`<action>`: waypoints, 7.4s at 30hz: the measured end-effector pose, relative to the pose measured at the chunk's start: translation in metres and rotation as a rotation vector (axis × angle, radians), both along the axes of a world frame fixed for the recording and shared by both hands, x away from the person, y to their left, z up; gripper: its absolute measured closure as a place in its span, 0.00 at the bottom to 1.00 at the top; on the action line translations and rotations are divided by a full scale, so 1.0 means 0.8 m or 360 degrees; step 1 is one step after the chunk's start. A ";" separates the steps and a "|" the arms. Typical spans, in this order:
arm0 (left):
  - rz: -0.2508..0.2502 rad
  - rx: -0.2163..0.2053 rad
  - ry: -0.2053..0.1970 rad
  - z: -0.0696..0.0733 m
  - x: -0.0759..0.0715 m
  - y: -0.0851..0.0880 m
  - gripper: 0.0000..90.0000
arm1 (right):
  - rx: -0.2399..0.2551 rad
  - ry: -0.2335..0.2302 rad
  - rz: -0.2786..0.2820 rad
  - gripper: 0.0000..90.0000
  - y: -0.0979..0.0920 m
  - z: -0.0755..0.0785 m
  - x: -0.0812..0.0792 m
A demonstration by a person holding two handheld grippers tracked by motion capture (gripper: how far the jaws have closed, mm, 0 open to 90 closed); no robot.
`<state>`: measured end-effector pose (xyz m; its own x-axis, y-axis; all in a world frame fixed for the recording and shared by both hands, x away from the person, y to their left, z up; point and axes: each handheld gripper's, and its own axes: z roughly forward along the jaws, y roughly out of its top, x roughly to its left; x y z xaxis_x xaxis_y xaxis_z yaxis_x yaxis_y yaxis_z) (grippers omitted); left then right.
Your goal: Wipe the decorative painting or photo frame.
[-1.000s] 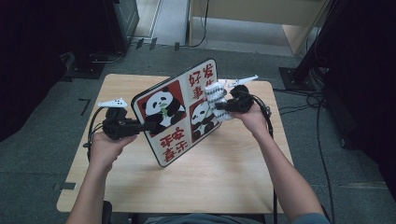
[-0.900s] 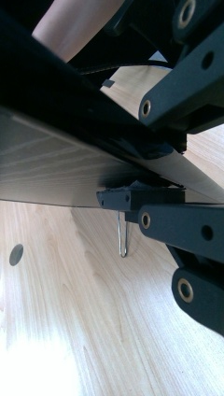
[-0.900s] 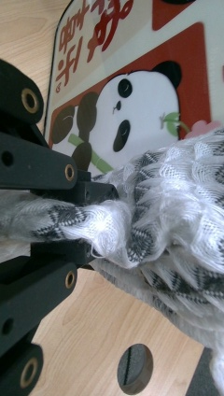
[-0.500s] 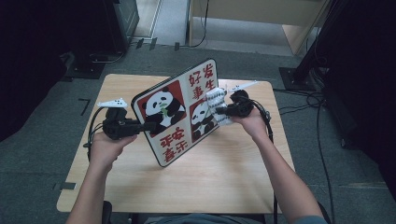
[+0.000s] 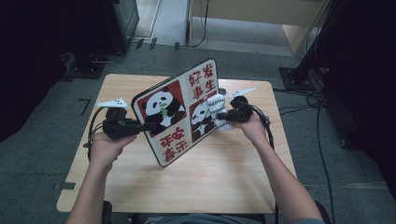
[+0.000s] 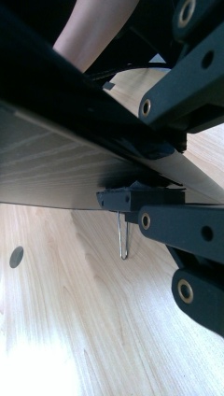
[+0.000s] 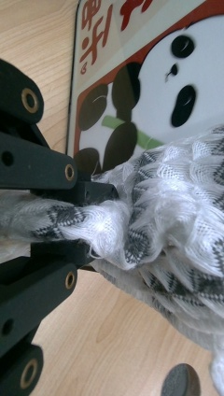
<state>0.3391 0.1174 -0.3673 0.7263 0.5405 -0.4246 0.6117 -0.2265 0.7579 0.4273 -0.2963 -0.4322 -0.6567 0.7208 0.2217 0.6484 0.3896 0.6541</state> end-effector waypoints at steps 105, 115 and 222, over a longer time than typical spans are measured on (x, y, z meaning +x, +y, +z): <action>0.0004 -0.0022 0.0001 -0.003 0.000 0.001 0.86 | -0.0098 -0.0341 0.0259 0.89 0.118 0.251 0.030; -0.0004 -0.0024 0.0001 -0.003 0.000 0.001 0.86 | -0.0066 -0.0339 0.0287 0.89 0.113 0.238 0.024; -0.0032 -0.0035 0.0003 -0.003 0.000 0.001 0.85 | 0.0051 -0.0009 0.0207 0.88 0.058 0.030 -0.012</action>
<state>0.3390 0.1183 -0.3696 0.7363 0.5160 -0.4378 0.6085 -0.2221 0.7618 0.4179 -0.2502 -0.4079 -0.7454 0.6221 0.2395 0.5902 0.4488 0.6710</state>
